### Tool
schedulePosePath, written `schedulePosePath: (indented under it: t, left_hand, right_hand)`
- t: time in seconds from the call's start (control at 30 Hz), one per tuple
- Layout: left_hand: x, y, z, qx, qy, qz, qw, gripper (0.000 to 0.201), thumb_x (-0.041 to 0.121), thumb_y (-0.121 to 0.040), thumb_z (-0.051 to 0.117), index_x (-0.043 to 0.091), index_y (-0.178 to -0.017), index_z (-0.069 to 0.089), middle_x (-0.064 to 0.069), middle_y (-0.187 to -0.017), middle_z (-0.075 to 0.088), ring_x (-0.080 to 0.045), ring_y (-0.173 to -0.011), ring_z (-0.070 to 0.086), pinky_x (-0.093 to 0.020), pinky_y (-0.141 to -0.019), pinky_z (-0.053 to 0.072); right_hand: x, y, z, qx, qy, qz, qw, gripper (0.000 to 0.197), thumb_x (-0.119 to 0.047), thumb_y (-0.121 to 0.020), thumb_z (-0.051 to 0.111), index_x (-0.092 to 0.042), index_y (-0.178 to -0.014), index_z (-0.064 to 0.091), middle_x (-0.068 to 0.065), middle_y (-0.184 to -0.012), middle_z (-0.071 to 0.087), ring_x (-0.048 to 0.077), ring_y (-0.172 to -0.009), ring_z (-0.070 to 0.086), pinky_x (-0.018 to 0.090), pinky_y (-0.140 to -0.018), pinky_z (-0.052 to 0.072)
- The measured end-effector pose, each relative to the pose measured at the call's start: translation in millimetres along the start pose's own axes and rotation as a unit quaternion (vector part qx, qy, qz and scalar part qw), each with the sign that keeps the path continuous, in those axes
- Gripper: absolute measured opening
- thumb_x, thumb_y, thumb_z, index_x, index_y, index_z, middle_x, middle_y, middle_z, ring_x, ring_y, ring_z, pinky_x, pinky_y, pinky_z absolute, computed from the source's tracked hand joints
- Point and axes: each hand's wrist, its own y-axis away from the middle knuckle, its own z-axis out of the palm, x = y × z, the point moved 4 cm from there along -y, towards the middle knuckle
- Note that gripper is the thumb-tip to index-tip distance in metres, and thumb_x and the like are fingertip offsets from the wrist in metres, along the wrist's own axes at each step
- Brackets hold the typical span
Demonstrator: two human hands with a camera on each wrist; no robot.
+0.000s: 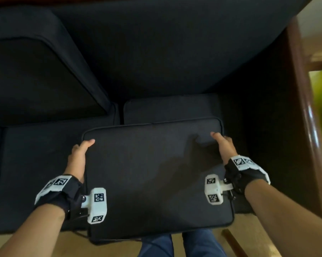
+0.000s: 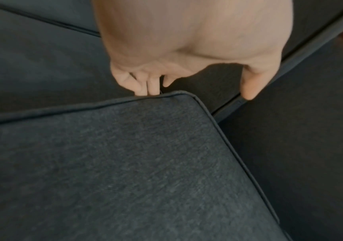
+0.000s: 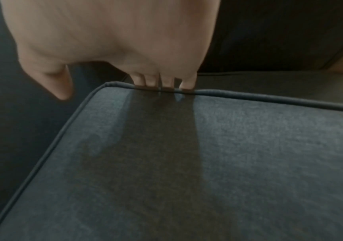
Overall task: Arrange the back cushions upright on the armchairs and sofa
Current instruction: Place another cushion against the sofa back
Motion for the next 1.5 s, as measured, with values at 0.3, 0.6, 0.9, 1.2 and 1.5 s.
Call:
schedulePosePath:
  t: [0.3, 0.6, 0.9, 1.2, 1.5]
  left_hand:
    - [9.4, 95.3, -3.7, 0.14, 0.118, -0.021, 0.983, 0.109, 0.085, -0.041, 0.062, 0.026, -0.132, 0.059, 0.0, -0.13, 0.06, -0.027, -0.116, 0.058, -0.05, -0.103, 0.044]
    - [28.4, 195.2, -30.9, 0.078, 0.173, 0.102, 0.976, 0.085, 0.071, -0.048, 0.076, 0.029, -0.12, 0.062, 0.002, -0.131, 0.061, -0.019, -0.117, 0.057, -0.045, -0.11, 0.038]
    - [20.2, 193.9, -8.6, 0.018, 0.182, 0.111, 0.977, 0.048, 0.043, -0.084, 0.071, 0.027, -0.126, 0.053, 0.01, -0.105, 0.06, -0.003, -0.094, 0.057, -0.021, -0.078, 0.043]
    - [6.8, 194.3, -23.9, 0.02, 0.169, 0.119, 0.978, 0.059, 0.041, -0.075, 0.081, 0.019, -0.125, 0.06, 0.002, -0.116, 0.068, -0.007, -0.1, 0.065, -0.029, -0.091, 0.052]
    - [-14.2, 198.6, -33.6, -0.03, 0.215, 0.092, 0.972, 0.048, 0.02, -0.079, 0.08, 0.011, -0.121, 0.058, -0.002, -0.102, 0.069, 0.002, -0.07, 0.07, -0.012, -0.054, 0.051]
  right_hand:
    - [32.3, 18.0, -85.3, 0.034, -0.171, 0.037, 0.984, 0.104, -0.092, -0.036, 0.068, -0.041, -0.127, 0.056, 0.002, -0.126, 0.065, 0.031, -0.114, 0.062, 0.056, -0.097, 0.045]
    - [-31.0, 178.1, -142.7, 0.129, -0.169, -0.074, 0.974, 0.095, -0.062, -0.049, 0.082, -0.02, -0.129, 0.055, 0.004, -0.121, 0.062, 0.026, -0.108, 0.063, 0.044, -0.094, 0.053]
    - [-65.0, 178.5, -130.9, 0.173, -0.054, -0.197, 0.963, 0.026, -0.041, -0.088, 0.064, -0.023, -0.1, 0.05, -0.001, -0.106, 0.057, 0.015, -0.096, 0.057, 0.029, -0.089, 0.044]
    - [-87.1, 251.1, 31.1, 0.007, 0.424, -0.477, 0.77, 0.073, -0.068, -0.074, 0.046, -0.021, -0.13, 0.055, 0.001, -0.136, 0.054, 0.021, -0.135, 0.041, 0.049, -0.112, 0.016]
    - [-45.6, 302.1, 143.3, -0.101, 0.715, -0.522, 0.454, 0.144, -0.068, -0.048, 0.079, -0.012, -0.152, -0.004, 0.021, -0.146, 0.028, 0.041, -0.13, 0.034, 0.057, -0.108, 0.027]
